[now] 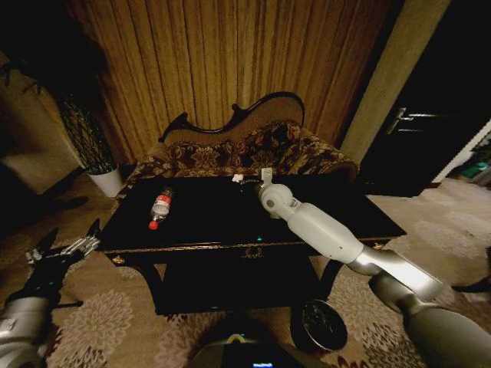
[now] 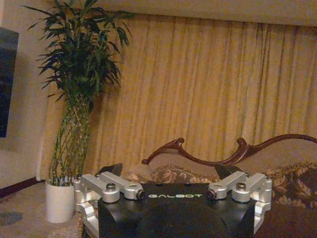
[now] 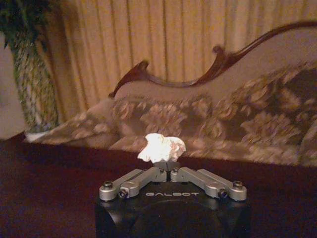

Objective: Move to the front of the table and place the trash on the table into the trash bin.

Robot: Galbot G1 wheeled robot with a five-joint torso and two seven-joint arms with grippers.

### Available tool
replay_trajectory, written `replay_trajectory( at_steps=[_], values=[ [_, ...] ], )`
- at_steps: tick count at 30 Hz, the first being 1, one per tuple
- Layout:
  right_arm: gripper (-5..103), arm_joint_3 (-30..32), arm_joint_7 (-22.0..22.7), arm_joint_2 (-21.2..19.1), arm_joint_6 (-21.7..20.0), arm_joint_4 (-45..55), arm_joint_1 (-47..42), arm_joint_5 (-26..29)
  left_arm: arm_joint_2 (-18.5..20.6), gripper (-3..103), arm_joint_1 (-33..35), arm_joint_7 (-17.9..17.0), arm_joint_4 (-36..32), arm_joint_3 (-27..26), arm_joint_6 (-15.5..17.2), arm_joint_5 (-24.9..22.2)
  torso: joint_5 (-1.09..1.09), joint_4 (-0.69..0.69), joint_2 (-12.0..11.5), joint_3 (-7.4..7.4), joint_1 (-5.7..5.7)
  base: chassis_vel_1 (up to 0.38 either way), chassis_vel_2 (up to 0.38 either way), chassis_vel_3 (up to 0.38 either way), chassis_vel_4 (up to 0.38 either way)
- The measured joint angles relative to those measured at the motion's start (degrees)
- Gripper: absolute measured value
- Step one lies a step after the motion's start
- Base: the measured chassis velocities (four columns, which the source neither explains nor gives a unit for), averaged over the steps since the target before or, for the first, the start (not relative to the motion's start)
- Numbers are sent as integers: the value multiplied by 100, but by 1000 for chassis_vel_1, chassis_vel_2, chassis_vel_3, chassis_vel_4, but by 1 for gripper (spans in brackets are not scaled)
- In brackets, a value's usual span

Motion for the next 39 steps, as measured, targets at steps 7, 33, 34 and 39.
replay_trajectory(
  at_steps=[7,33,34,39],
  values=[
    [0,641,-202,-434,299,250,-477,-667,119,100,-55,0,0,7,4,-92,0,-1,0,0,0,0,0,0,0],
    [0,4281,-915,-1794,1061,1932,-4441,-1734,671,100,-347,147,209,48,-97,-435,0,0,0,0,0,0,0,0,0],
    [0,4281,-915,-1794,1061,1932,-4441,-1734,671,100,-347,147,209,48,-97,-435,0,0,0,0,0,0,0,0,0],
    [0,4743,-894,-1783,1035,2197,-5024,-1779,760,100,-396,145,354,44,-97,-475,0,-1,0,-1,0,0,0,0,0]
  ],
)
